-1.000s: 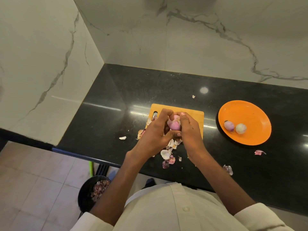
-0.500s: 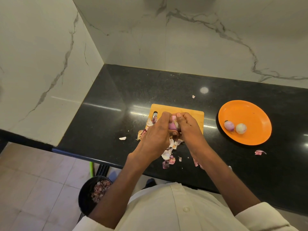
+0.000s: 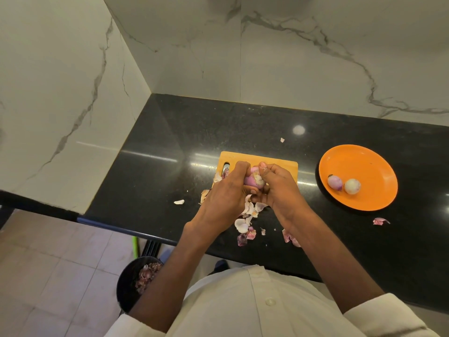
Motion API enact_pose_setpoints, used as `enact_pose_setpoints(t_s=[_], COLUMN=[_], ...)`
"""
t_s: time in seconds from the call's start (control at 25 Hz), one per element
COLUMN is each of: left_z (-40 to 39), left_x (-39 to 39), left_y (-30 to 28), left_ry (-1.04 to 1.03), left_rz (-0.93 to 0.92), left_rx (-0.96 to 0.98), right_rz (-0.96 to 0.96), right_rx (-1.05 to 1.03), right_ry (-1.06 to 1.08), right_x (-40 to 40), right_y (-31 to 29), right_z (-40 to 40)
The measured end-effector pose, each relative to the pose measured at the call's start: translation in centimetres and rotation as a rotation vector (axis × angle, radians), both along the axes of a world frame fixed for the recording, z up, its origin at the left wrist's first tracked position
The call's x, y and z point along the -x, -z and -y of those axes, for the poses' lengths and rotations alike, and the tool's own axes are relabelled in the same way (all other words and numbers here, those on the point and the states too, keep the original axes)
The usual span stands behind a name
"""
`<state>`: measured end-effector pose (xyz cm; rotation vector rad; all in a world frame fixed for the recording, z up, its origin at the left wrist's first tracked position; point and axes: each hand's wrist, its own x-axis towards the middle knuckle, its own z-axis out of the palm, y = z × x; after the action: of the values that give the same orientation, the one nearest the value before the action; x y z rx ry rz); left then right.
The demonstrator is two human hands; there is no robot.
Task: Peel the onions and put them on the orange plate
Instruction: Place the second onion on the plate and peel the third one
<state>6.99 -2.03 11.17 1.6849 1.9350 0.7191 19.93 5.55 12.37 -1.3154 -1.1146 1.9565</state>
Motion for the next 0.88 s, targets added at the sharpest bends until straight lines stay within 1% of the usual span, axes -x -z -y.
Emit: enact_pose_setpoints(t_s=[0.08, 0.16, 0.28, 0.36, 0.48, 0.6, 0.76, 0.88], left_z=[-0.2, -0.5, -0.3, -0.2, -0.4, -0.4, -0.2, -0.4], left_x=[0.1, 0.4, 0.6, 0.6, 1.0, 1.1, 0.6, 0.7], left_y=[0.0, 0.0, -0.1, 0.0, 0.0, -0.2, 0.0, 0.1], left_ry=[-0.033, -0.062, -0.021, 0.016, 0.025, 0.03, 0.042, 0.022], left_rz=[-0.017, -0.006, 0.096, 0.14, 0.091, 0.025, 0.042, 0.042], left_rx=[0.005, -0.023, -0.103, -0.109, -0.087, -0.071, -0.027, -0.034], right_rz=[-0.081, -0.121, -0.078, -0.022, 0.009, -0.026, -0.002, -0.04], right_rx=[0.075, 0.103, 0.049, -0.002, -0.006, 0.039, 0.033, 0.075], right_ry=[-0.005, -0.006, 0.003, -0.006, -0.031, -0.049, -0.047, -0.01], right_x=[-0.1, -0.3, -0.5, -0.6, -0.6, -0.8, -0.8, -0.5], right_y=[-0.1, -0.2, -0.4, -0.3, -0.4, -0.5, -0.6, -0.8], right_z=[-0.1, -0.2, -0.3, -0.3, -0.1, -0.1, -0.1, -0.1])
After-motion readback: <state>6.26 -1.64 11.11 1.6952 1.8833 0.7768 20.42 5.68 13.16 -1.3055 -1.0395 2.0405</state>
